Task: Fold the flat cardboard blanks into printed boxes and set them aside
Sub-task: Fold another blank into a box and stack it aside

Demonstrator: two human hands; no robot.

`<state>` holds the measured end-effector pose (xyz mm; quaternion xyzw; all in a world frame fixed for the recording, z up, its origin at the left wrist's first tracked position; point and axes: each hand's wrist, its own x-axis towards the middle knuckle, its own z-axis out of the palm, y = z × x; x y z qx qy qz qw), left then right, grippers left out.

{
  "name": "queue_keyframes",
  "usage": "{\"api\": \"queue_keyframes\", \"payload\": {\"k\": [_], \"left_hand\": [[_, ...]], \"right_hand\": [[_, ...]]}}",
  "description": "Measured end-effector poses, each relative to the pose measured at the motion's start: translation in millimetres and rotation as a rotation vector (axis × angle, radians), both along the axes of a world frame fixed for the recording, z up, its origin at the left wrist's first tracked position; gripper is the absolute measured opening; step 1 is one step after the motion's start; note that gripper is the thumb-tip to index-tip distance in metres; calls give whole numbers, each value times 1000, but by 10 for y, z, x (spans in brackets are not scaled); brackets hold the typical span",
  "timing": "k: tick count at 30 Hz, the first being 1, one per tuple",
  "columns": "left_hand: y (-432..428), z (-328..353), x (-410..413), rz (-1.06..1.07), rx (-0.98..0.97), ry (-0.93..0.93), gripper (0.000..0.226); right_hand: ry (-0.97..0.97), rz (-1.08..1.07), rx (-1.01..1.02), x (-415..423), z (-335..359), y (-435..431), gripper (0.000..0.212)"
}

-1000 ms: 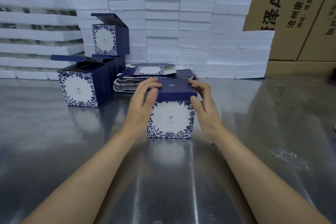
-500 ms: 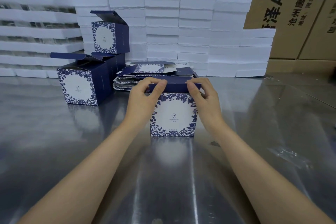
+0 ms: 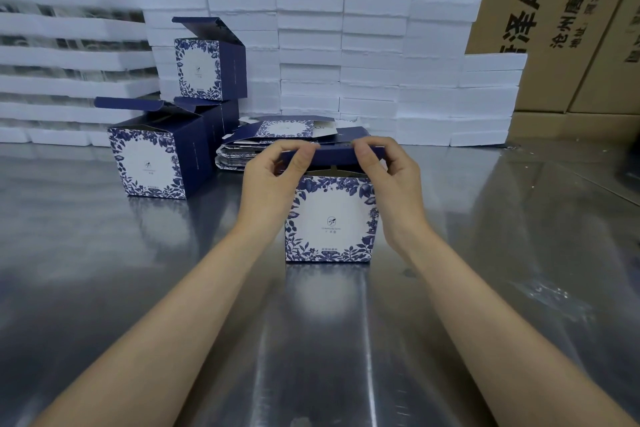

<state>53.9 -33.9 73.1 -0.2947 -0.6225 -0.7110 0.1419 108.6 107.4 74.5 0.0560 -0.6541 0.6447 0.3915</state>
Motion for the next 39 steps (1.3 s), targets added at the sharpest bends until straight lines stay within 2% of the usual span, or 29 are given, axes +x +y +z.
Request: {"api": "queue_keyframes", "payload": {"k": [4,11,15,17,20,21,23,25,26,28,30,35,37,39], "left_hand": [[4,45,31,-8,-1,34,28],[67,-61,-2,13,-97,69,25],[71,-94,-54,72,-132,26,15],[86,-106,-80,93,-142,-34,9],[126,-151,-65,57,-199,-87,17],[119,-168,-41,107,-253,-22,17],[78,-203,-13,298,-343,238,17],[59,-239,-36,482,-452,514,30],[69,-260,-40,528,-519,582,36],[118,-320,-15,550,-639,567,42],[183,-385,-17,550,-687,479,54],[207,-483,-139,552,-672,350,68],[131,-445,-170,549,-670,355,71],[13,-348,-230,599,-620,443,68]], "right_hand": [[49,-150,114,6,20,-50,13],[138,-300,161,68,-6,-80,30],[44,-382,265,21,-61,-46,33],[-39,-347,194,-26,-112,-41,27],[-81,-267,37,-80,-200,-51,12],[-85,-252,30,-98,-226,-49,10],[-106,-213,66,-136,-276,-45,10],[-129,-174,186,-155,-333,-88,17],[-135,-151,266,-157,-365,-126,24],[-134,-99,357,-152,-413,-213,35],[-136,-50,343,-140,-424,-231,35],[-128,20,328,-101,-416,-197,30],[-100,-9,325,-102,-468,-234,35],[-104,-26,361,-137,-546,-266,38]]}}
